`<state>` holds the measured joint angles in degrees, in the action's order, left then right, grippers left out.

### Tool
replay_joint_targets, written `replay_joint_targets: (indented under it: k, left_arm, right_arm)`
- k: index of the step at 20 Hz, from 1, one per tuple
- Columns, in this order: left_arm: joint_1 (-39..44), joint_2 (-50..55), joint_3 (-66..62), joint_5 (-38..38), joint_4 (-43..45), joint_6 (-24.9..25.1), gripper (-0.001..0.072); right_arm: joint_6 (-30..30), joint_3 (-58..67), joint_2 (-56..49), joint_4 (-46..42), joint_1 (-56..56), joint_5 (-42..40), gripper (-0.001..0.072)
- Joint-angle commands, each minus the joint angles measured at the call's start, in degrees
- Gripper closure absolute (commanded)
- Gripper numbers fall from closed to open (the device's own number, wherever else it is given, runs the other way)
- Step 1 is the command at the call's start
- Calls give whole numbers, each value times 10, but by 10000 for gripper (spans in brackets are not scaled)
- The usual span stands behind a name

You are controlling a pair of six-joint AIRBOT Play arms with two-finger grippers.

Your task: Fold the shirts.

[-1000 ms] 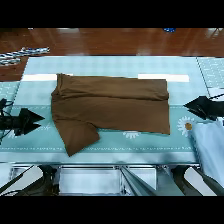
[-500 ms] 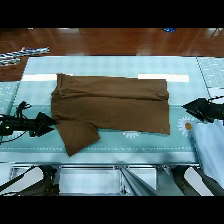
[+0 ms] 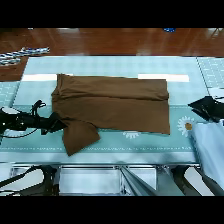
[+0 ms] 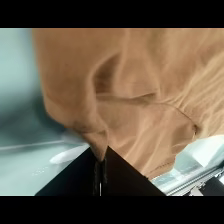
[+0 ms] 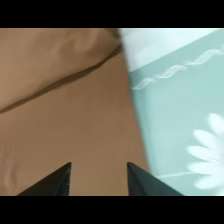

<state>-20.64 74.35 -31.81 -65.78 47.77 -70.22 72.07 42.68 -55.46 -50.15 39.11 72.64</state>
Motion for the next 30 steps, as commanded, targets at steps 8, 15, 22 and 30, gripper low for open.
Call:
replay_joint_targets:
  k: [8, 15, 22, 30]
  left_arm:
    - [9, 3, -30, -24, -2, 0, 688]
    - [9, 3, -30, -24, -2, -2, 688]
    - [9, 3, -30, -24, -2, -1, 688]
    - [5, 3, -118, -63, -3, 1, 688]
  right_arm:
    - [56, -146, -13, -75, 24, 14, 303]
    - [47, -146, -101, -62, -74, -21, 303]
    - [-14, -146, -164, 106, -148, -109, 442]
    - [-54, -51, -155, 105, -157, -27, 689]
